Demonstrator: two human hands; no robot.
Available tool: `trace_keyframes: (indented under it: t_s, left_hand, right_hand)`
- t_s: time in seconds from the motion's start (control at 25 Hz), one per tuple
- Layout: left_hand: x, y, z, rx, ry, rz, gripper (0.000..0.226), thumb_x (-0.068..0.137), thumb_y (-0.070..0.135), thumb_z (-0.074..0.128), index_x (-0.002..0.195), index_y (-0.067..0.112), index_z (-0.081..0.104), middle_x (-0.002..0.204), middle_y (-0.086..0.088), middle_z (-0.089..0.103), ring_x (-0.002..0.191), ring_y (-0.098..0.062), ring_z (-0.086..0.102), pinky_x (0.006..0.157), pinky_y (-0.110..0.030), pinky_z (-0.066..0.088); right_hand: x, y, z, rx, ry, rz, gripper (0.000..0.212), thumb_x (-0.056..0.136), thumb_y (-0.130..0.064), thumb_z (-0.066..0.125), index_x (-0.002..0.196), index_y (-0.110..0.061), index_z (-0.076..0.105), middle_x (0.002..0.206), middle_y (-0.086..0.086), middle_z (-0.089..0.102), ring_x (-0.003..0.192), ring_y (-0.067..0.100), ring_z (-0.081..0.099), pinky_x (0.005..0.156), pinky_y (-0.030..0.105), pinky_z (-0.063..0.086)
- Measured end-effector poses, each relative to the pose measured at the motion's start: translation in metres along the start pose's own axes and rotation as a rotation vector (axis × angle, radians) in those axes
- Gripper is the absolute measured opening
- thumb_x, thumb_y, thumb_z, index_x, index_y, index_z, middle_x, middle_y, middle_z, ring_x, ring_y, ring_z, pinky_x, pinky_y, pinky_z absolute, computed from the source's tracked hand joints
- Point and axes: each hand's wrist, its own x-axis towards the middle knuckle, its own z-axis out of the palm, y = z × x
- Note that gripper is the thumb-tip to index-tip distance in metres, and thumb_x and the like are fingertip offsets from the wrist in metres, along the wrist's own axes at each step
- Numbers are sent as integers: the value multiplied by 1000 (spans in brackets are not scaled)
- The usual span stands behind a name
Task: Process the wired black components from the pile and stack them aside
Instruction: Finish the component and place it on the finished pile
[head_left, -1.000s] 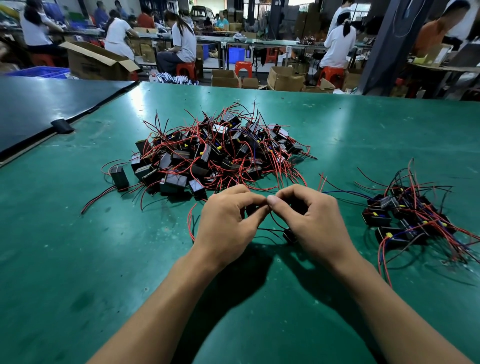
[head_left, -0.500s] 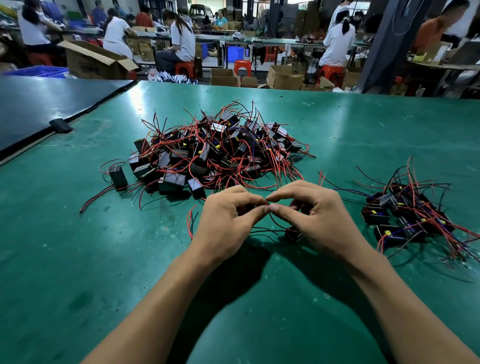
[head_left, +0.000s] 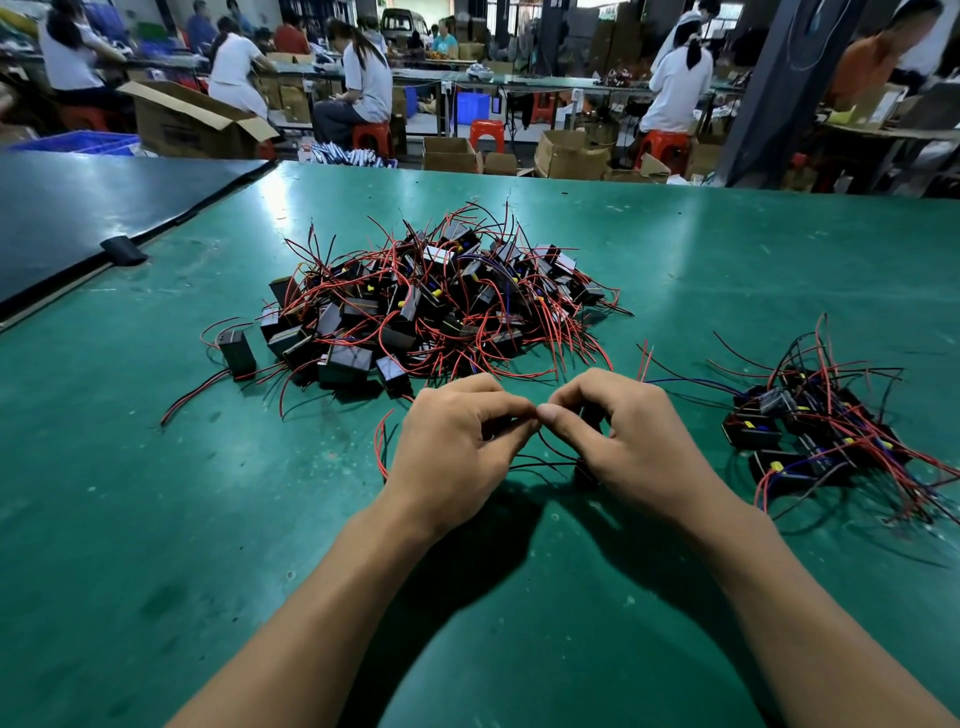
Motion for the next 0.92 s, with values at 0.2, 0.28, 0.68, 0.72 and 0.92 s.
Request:
trace_keyframes:
  t_s: [0.2,0.28,0.68,0.72,0.92]
  left_hand:
    - [0,-2,1,81,-2,44,11,84,27,71,89,21,79,72,9,62,62,-10,56,60,-44,49]
    - [0,-2,1,51,-6,0,10,84,26,73,89,20,79,72,7,64,62,-12,58,60,-40,49]
    - [2,-1,-3,-94,-76,-179,11,81,18,78,90,12,79,75,-4,64,69,-19,58,68,-40,48]
    - [3,-1,-4,-97,-82,-181,11,81,18,78,90,12,80,76,-5,65,69,-21,58,69,-41,48]
    - [4,-1,-6,-105,-109,-178,11,81,16,78,90,11,80,73,-3,62,68,-20,57,68,-39,47]
  right_hand:
    - [3,0,4,212,-107,294,25,94,-27,66,72,-16,66,56,-11,53,51,5,45,59,40,49]
    - [3,3,0,239,-111,299,22,95,-28,66,76,-18,71,62,-7,61,52,6,49,62,43,51]
    - [-3,20,3,-58,10,-188,14,89,-14,74,102,-18,78,95,-7,72,76,7,63,66,37,54]
    - [-3,21,3,-78,10,-198,13,90,-18,73,102,-20,77,96,-9,72,75,10,63,65,41,54]
    - [-3,21,1,-105,-11,-238,15,92,-29,69,102,-21,78,95,-10,72,73,6,60,63,40,54]
